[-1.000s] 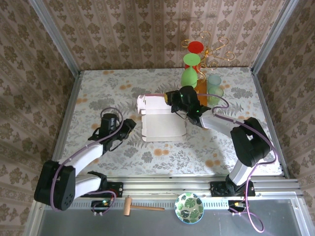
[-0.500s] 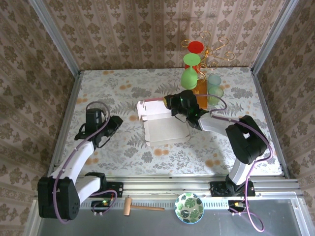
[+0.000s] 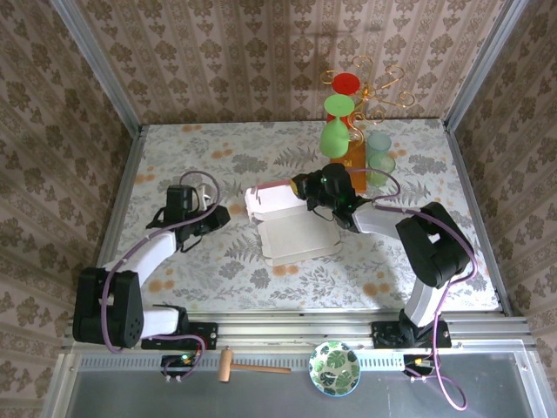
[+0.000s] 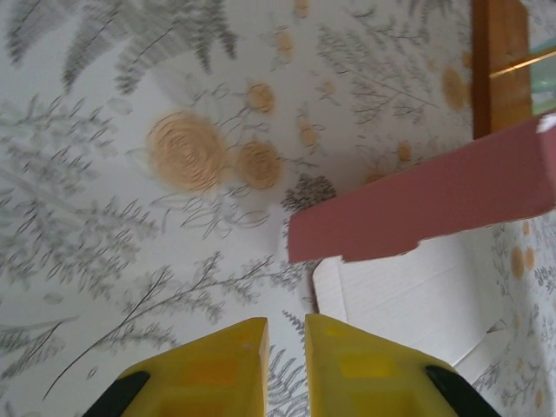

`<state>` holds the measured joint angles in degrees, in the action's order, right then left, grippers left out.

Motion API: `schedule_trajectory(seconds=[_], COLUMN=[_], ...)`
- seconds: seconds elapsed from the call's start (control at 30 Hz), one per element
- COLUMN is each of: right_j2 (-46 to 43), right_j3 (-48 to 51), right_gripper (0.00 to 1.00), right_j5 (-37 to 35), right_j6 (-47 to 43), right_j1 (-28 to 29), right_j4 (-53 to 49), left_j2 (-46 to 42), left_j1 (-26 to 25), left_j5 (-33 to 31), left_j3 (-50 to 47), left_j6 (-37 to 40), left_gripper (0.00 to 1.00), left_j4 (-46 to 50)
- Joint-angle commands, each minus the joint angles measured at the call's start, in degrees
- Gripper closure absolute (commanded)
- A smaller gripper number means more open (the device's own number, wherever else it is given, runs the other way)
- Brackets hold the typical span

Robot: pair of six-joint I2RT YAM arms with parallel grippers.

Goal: Fold the paper box

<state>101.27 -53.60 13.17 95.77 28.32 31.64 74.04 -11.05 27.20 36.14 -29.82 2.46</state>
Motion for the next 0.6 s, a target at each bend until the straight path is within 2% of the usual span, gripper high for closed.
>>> schedule_trajectory(seconds=[0.0, 0.33, 0.57], right_j2=[1.3, 0.6, 0.3], right_j3=[1.2, 0.1, 0.6], right_gripper=[1.00, 1.00, 1.00], right_j5=[1.8, 3.3, 3.9], right_j6=[-2.2, -2.5, -3.1], right_j1=[-0.2, -1.0, -1.2], right_j4=[-3.1, -5.3, -4.7], left_j2=[1.8, 7.6, 11.8], left_j1=[-0.8, -3.1, -4.9], left_j5=[1.7, 8.4, 13.2], left_j3=[-0.8, -1.9, -2.1], left_j6=[6.3, 18.7, 21.5], left_gripper=[0.80, 0.79, 0.77], left_j4=[-6.8, -17.8, -25.1])
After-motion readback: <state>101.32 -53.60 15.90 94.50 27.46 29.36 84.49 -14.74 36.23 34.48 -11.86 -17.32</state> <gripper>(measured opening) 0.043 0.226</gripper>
